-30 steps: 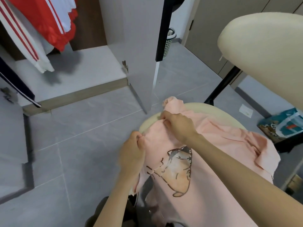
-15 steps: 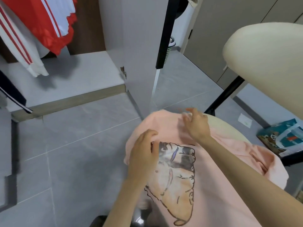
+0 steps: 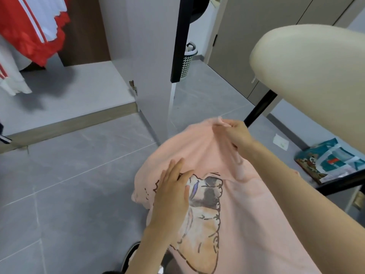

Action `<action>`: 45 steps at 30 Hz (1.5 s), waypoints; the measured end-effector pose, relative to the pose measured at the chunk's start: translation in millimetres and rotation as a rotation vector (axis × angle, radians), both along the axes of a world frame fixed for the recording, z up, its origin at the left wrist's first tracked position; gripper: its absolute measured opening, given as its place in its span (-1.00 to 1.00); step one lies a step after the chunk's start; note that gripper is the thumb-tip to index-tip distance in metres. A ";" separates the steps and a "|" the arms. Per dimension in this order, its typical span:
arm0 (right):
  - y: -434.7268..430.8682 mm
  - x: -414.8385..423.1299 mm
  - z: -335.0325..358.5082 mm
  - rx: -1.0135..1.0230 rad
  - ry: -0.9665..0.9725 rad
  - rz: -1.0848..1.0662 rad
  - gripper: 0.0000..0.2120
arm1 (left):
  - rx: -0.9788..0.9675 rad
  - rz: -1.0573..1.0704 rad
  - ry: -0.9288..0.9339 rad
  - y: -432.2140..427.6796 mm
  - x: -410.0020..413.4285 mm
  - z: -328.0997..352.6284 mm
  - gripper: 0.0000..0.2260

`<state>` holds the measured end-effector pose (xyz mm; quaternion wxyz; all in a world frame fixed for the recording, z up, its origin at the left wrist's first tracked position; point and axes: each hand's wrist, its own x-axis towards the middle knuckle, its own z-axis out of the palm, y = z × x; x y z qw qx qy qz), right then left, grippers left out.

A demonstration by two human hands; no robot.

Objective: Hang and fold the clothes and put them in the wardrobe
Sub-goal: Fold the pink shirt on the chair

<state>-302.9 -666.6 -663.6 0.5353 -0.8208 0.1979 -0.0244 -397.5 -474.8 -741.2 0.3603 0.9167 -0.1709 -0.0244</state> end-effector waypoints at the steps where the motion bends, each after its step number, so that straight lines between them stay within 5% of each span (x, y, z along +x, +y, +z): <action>1: -0.6 -7.8 11.1 0.063 -0.083 0.012 -0.82 | 0.004 -0.024 0.006 -1.6 -0.1 0.0 -0.59; 4: -9.6 -50.5 29.5 0.017 -0.096 0.283 -0.58 | 0.061 -0.033 0.020 -3.9 0.6 0.1 -0.59; 7: -25.4 -86.7 24.4 -0.480 0.198 0.694 -0.67 | 0.095 -0.012 -0.013 -6.5 -1.2 3.5 -0.65; 9: -30.4 -101.2 17.9 -0.567 0.309 0.781 -0.74 | 0.058 0.020 -0.012 -7.8 -2.8 8.0 -0.71; 13: -8.5 -110.4 13.6 -0.217 0.161 0.381 -0.66 | 0.033 0.128 0.029 -3.0 0.4 12.9 -0.79; 15: 4.7 -111.0 8.2 -0.141 0.159 0.415 -0.72 | -0.040 0.143 0.048 1.6 3.9 14.0 -0.86; 18: 9.6 -115.9 -12.9 -0.595 0.225 0.392 -0.75 | -0.346 0.265 0.146 6.1 6.7 17.8 -0.94; 20: 6.6 -120.1 -21.9 -0.605 0.203 0.137 -0.76 | -0.455 0.307 0.190 1.3 7.1 21.6 -0.93; 22: 3.0 -124.2 -29.6 -0.392 0.261 -0.022 -0.76 | -0.392 0.264 0.168 -7.4 6.1 23.0 -0.84; 25: 3.5 -130.5 -40.3 -0.143 0.337 -0.075 -0.71 | -0.044 0.218 0.147 -19.9 2.2 20.6 -0.57; 28: 10.7 -134.4 -44.5 0.053 0.246 -0.164 -0.71 | 0.047 0.263 0.083 -26.6 0.0 21.5 -0.69; 32: 10.6 -136.2 -38.3 0.126 0.048 -0.310 -0.81 | -0.404 0.351 0.180 -22.0 4.6 29.2 -0.99; 35: 2.9 -139.0 -34.5 0.279 -0.024 -0.470 -0.84 | -0.705 0.545 0.329 -3.5 5.5 33.2 -0.79; 41: -1.9 -153.2 -49.5 0.118 0.323 -0.265 -0.96 | -0.226 0.244 0.588 22.7 -12.5 35.6 -0.79; 45: 1.0 -147.0 -48.9 0.114 0.278 -0.281 -0.71 | -0.295 0.313 0.320 11.4 1.1 43.6 -0.71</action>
